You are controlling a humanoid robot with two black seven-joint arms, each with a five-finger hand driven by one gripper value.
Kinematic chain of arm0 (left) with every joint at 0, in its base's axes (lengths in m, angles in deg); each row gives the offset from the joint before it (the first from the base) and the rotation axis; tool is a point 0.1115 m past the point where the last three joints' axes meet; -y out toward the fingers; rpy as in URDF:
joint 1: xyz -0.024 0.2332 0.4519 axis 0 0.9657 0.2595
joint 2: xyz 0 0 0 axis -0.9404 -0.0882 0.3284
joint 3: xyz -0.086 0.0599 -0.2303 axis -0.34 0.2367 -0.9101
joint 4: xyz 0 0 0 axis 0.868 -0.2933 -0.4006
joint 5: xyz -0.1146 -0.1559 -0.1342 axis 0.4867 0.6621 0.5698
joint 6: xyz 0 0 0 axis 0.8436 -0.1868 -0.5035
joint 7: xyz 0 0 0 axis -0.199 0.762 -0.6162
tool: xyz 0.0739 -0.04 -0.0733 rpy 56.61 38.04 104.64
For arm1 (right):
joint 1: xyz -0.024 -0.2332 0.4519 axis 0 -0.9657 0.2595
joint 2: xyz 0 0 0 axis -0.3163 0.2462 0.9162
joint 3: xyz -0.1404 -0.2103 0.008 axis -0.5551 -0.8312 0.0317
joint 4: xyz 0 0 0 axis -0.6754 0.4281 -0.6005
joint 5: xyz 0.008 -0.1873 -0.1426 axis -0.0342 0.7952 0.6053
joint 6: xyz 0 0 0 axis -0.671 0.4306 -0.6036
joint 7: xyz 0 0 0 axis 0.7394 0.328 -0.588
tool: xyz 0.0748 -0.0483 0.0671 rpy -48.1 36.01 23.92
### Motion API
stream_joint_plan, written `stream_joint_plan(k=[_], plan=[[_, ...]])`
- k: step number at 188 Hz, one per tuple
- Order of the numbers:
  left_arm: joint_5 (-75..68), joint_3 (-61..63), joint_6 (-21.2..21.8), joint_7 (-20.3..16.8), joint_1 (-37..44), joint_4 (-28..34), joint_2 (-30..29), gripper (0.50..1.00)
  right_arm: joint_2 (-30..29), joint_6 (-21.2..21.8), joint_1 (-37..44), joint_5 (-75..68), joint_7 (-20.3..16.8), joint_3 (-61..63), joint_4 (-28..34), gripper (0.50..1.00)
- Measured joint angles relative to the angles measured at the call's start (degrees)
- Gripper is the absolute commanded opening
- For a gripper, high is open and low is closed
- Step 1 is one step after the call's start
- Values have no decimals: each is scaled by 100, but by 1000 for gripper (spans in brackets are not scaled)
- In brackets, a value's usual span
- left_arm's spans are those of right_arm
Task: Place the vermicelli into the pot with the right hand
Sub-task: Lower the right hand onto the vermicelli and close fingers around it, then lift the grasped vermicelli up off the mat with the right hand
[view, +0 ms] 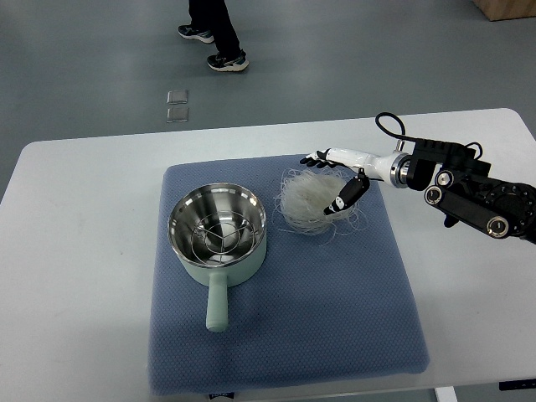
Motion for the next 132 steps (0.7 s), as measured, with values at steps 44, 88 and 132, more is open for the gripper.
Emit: stream_joint_plan(k=[44,88,132], plan=[[0,2,0,0,0,0,0,1000,-194,-23,4,17,-7,-33,-54,924],[0,2,0,0,-2,0,0,1000,-244,-13,4,27,-11,-177,-107,803],[0,2,1,0,-1,-1,0,1000,-239,33,25,102,-11,-183,-115,641]])
